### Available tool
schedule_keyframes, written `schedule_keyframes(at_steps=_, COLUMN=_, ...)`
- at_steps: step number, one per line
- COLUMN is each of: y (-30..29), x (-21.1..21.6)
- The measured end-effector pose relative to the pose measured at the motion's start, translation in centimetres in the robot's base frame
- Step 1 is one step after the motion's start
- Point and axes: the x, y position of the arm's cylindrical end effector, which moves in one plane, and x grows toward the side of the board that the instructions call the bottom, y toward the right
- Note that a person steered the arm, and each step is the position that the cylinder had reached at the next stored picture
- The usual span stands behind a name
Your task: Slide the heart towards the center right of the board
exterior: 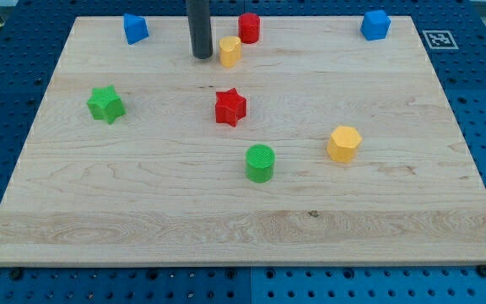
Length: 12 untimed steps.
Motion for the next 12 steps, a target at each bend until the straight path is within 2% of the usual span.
schedule_keyframes(at_steps=1, y=-0.6, x=-2.1)
schedule_keyframes(at_steps=3, y=1.1, x=-2.2)
schedule_keyframes(at_steps=7, y=4.8, x=0.1)
schedule_keyframes(at_steps=10, y=8.5, x=4.7)
schedule_keyframes(at_steps=12, y=7.6, x=3.9)
